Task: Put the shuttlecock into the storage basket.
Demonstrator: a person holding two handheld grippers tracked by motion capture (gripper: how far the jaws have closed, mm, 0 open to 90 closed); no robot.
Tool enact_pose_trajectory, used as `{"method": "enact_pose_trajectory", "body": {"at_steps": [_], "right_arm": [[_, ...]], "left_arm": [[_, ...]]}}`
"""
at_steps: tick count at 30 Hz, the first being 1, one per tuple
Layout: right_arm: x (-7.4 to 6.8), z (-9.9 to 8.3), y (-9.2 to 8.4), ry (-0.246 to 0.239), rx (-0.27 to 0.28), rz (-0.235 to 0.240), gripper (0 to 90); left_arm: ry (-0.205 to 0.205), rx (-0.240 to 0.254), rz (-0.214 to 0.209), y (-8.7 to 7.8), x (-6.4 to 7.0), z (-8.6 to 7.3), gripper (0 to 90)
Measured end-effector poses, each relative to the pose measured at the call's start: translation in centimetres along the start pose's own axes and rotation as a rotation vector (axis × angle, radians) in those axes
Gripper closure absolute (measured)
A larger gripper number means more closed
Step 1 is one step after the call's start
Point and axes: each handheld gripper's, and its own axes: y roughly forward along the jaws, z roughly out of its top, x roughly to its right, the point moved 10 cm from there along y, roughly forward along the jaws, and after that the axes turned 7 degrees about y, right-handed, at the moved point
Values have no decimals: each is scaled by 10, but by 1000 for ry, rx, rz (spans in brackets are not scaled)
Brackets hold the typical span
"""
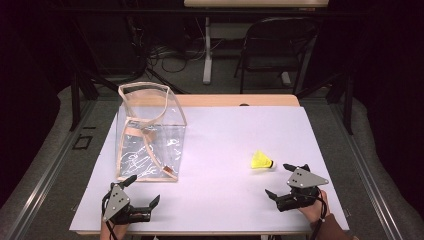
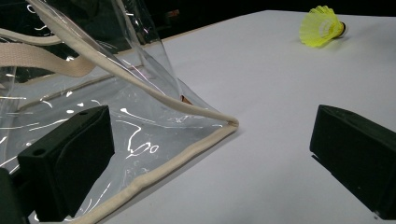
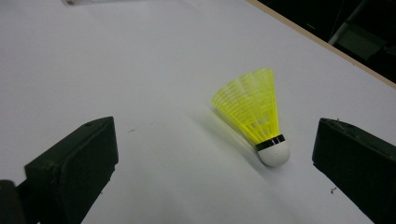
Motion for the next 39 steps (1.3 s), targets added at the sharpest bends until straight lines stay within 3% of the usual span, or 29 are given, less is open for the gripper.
{"method": "enact_pose_trajectory", "body": {"at_steps": [39], "right_arm": [[30,30,7,-76,-96,-9,0]], "left_arm": [[1,-1,2,0,0,0,0]]}}
